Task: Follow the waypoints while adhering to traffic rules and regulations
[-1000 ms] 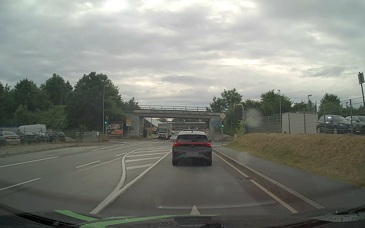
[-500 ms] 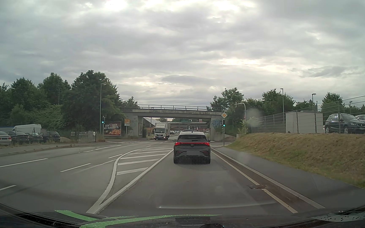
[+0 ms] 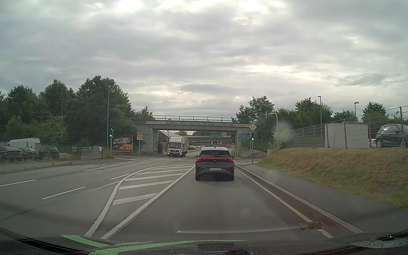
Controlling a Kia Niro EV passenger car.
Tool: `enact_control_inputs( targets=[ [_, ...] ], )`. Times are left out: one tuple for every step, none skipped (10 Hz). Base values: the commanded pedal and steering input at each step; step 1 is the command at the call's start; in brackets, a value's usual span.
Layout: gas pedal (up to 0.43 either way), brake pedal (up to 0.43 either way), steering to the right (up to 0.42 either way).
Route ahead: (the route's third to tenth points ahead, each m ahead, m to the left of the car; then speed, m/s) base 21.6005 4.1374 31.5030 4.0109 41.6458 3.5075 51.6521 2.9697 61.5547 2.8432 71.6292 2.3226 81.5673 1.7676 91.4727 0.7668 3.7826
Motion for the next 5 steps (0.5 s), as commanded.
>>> enact_control_inputs(
  targets=[
    [0.0, 0.0, -0.002],
    [0.0, 0.0, -0.002],
    [0.0, 0.0, -0.002],
    [0.0, 0.0, -0.002],
    [0.0, 0.0, -0.002]
  ],
)
